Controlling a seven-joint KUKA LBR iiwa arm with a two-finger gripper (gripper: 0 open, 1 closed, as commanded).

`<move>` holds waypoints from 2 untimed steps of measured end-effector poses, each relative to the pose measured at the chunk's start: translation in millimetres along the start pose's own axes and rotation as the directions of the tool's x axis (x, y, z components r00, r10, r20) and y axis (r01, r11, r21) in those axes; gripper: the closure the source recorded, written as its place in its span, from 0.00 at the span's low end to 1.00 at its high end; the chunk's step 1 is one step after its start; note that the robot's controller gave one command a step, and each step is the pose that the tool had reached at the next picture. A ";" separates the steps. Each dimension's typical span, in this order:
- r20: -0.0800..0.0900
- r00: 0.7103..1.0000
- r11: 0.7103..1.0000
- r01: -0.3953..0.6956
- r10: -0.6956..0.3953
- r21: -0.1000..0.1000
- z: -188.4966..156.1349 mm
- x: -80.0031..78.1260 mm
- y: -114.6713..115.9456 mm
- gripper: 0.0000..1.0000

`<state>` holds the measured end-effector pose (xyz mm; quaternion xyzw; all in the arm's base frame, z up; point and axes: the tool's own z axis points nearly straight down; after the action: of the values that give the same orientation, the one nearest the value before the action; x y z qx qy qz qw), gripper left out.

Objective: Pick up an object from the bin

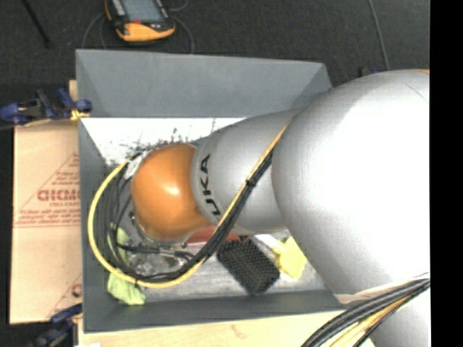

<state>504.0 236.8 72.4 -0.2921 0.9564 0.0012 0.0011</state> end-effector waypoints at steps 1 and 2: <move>0.000 1.000 1.000 0.000 0.000 0.000 0.0 0.0 0.0 1.00; 0.003 0.991 0.991 0.133 -0.133 -0.001 -0.6 6.6 -16.4 1.00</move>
Offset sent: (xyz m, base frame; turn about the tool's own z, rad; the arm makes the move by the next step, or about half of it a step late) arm 0.0068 -0.0408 -0.0024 -0.2351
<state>507.6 219.5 73.0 -0.3550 0.9348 0.0021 0.0021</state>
